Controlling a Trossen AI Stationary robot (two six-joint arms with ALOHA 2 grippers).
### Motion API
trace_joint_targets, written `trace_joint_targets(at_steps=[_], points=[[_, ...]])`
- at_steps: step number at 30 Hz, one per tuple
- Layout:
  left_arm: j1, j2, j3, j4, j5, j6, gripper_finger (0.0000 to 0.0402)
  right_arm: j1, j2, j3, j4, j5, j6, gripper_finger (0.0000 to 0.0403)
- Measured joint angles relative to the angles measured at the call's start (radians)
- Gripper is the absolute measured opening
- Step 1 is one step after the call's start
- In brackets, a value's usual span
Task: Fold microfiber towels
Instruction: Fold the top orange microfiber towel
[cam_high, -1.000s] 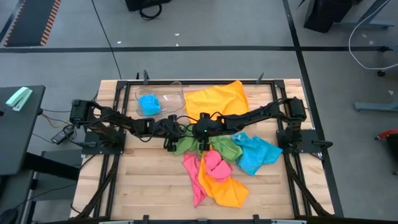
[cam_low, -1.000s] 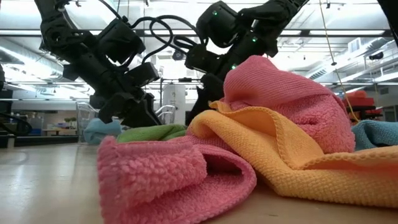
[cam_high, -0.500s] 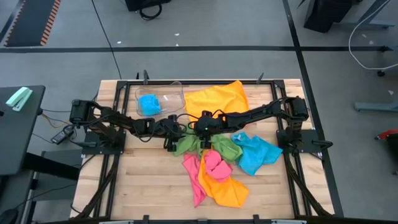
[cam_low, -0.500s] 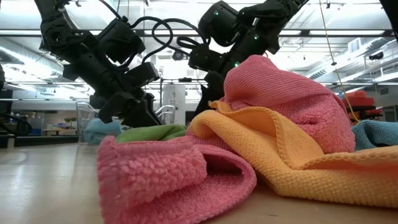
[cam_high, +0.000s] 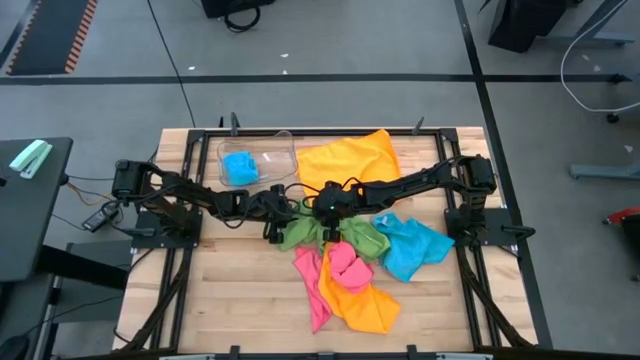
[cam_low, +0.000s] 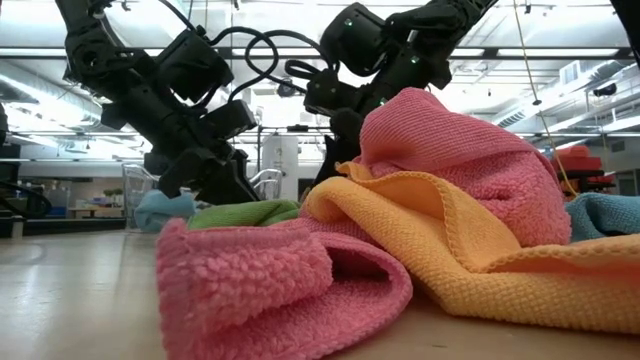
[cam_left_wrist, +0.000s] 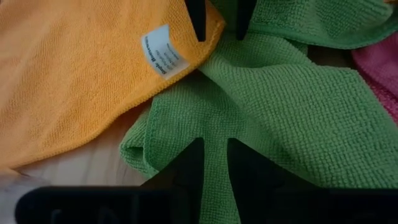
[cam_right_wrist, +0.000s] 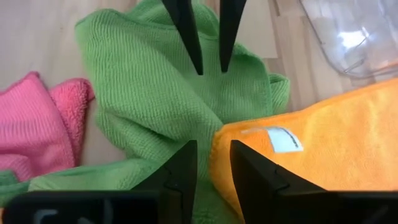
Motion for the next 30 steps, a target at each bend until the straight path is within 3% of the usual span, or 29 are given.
trace_joint_targets(at_steps=[5, 11, 22, 24, 28, 30], points=[[0.000, 0.000, 0.000, 0.000, 0.000, -0.010, 0.0083, 0.000, 0.000, -0.001, 0.001, 0.001, 0.001, 0.0091], [0.000, 0.000, 0.000, 0.002, 0.000, -0.010, 0.0078, 0.000, 0.000, -0.001, 0.007, 0.002, -0.006, 0.0043], [-0.026, 0.000, 0.000, 0.069, 0.001, 0.025, 0.0068, 0.001, -0.068, -0.001, -0.019, 0.033, -0.009, 0.0036], [-0.023, 0.000, 0.000, 0.073, -0.029, 0.026, 0.0072, 0.001, -0.093, -0.001, -0.033, 0.034, -0.009, 0.0036], [-0.023, 0.000, 0.000, 0.106, -0.194, 0.020, 0.0086, 0.001, -0.133, -0.001, -0.079, 0.032, -0.010, 0.0036], [-0.024, 0.000, 0.000, 0.109, -0.217, 0.019, 0.0096, 0.000, -0.131, -0.001, -0.085, 0.019, -0.009, 0.0037]])
